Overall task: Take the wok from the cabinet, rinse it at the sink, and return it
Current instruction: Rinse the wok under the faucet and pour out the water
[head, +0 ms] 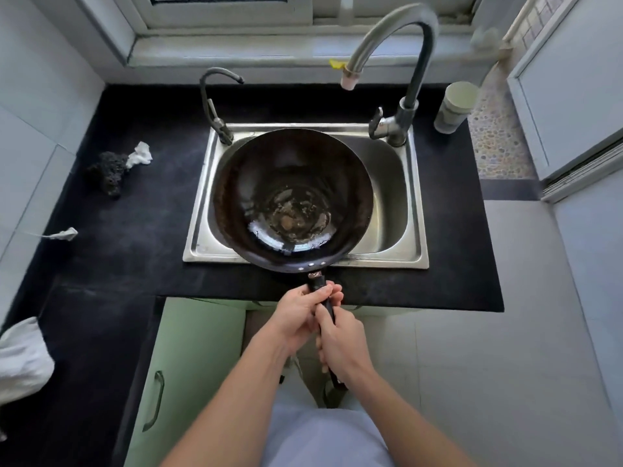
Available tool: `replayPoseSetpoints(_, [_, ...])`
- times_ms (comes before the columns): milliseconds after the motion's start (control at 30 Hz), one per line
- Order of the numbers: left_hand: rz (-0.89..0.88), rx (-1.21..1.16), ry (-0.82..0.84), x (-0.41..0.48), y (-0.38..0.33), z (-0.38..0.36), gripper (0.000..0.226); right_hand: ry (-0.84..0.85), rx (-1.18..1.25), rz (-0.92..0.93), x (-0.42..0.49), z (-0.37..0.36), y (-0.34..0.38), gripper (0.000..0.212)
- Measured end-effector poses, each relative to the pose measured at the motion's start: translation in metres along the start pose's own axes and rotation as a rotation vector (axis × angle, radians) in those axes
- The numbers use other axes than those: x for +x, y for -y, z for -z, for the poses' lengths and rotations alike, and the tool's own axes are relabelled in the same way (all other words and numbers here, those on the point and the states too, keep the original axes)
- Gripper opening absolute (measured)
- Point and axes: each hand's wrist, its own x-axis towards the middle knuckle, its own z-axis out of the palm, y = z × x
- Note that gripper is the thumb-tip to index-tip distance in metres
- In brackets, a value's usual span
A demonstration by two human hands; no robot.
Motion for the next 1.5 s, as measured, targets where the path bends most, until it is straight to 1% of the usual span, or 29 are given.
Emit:
replayPoseSetpoints(133, [0.026,0.085,0.011,0.013,-0.018,0.004,0.030,-0.034,-0.002,-0.020,0.016,-0.011,0.005,0.038])
replayPoseSetpoints(300, [0.075,0.121,0.048,0.029,-0.038,0.011,0.032,-0.070,0.006,-0.045,0.036,-0.021,0.014,0.033])
replayPoseSetpoints(467, [0.119,0.207,0.069,0.040,-0.050,0.022,0.036,-0.097,-0.004,-0.057,0.048,-0.034,0.015,0.036])
replayPoseSetpoints(700, [0.155,0.241,0.089,0.052,-0.058,0.029,0.036,-0.139,-0.067,-0.051,0.064,-0.043,0.020,0.035])
replayPoseSetpoints(800, [0.186,0.266,0.079,0.053,-0.064,0.033,0.039,-0.143,-0.052,-0.057,0.068,-0.047,0.021,0.036])
replayPoseSetpoints(1067, [0.208,0.346,0.087,0.058,-0.067,0.042,0.037,-0.142,0.009,-0.117,0.071,-0.056,0.020,0.038])
replayPoseSetpoints(1300, [0.212,0.381,0.100,0.066,-0.064,0.055,0.036,-0.130,0.085,-0.146,0.066,-0.060,0.025,0.034])
replayPoseSetpoints(1400, [0.172,0.404,0.101,0.067,-0.063,0.054,0.033,-0.094,0.035,-0.164,0.067,-0.058,0.027,0.034])
replayPoseSetpoints(1500, [0.156,0.399,0.094,0.065,-0.063,0.049,0.020,-0.046,-0.143,-0.188,0.074,-0.048,0.027,0.032])
